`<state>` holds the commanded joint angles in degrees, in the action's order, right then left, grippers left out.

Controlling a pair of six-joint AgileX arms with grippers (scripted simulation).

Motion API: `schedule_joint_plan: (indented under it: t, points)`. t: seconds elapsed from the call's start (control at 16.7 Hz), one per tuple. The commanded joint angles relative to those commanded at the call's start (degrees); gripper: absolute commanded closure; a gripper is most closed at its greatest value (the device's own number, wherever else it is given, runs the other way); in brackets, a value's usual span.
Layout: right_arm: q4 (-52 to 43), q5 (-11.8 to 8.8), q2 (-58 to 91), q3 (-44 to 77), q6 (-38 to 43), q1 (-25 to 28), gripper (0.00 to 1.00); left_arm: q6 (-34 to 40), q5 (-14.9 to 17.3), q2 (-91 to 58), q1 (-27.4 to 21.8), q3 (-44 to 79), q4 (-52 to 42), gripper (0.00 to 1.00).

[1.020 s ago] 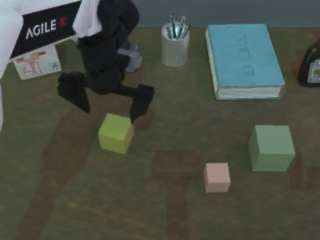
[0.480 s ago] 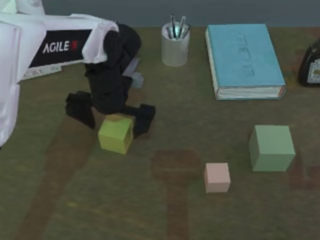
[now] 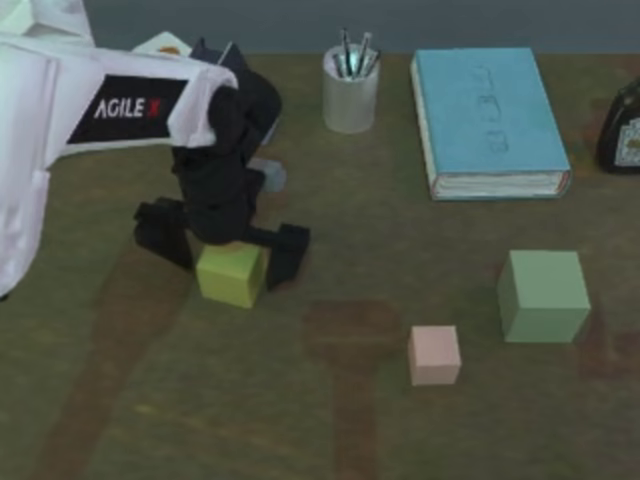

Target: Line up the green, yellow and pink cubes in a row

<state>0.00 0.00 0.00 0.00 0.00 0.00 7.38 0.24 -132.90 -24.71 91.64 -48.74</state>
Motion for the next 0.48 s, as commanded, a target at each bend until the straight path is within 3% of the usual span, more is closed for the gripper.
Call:
schedule_joint_plan:
  t: [0.48]
  points:
    - [0.0,0.0,0.0,0.0,0.0,0.0,0.0,0.0,0.0,0.0,0.0,0.0,0.0,0.68]
